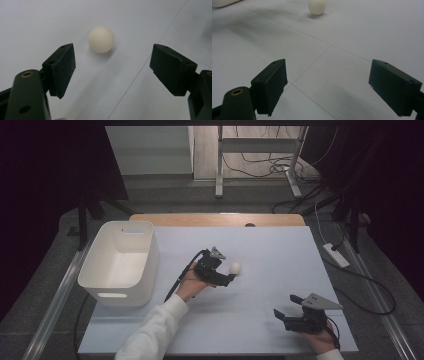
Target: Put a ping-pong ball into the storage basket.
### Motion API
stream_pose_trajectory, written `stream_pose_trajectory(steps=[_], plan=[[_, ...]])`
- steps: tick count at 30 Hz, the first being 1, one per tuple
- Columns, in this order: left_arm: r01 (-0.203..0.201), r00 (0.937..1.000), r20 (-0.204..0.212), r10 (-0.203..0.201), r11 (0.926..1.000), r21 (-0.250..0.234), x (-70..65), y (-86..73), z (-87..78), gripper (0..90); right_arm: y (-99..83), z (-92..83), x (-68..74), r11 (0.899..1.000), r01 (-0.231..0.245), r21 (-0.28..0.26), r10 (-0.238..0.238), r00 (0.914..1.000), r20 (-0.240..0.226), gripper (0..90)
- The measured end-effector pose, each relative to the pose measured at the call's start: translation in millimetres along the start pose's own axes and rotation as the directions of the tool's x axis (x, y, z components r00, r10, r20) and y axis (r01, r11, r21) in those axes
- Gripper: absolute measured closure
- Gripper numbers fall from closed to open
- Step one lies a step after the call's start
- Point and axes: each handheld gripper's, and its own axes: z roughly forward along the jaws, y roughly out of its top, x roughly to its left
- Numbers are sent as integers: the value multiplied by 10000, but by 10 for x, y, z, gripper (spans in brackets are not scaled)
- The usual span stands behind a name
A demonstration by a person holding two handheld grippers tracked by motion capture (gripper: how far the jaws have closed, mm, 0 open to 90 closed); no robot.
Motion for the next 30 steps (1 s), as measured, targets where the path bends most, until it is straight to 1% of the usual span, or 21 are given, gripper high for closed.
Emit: stream_pose_trajectory(steps=[4,7,23,30], plan=[[-9,10000,-29,9,10000,-5,12,6,32,216,0,2,-1,10000,0,10,0,10000,-3,152],[74,10000,-29,-74,10000,1,23,6,63,217,-1,2,-2,10000,-3,12,3,10000,-1,152],[115,9998,-185,-110,9994,313,71,41,238,216,-4,0,-7,10000,-36,8,36,10000,-7,152],[109,9998,-140,-103,9990,433,80,56,320,215,-3,1,-8,10000,-46,7,46,10000,-22,152]])
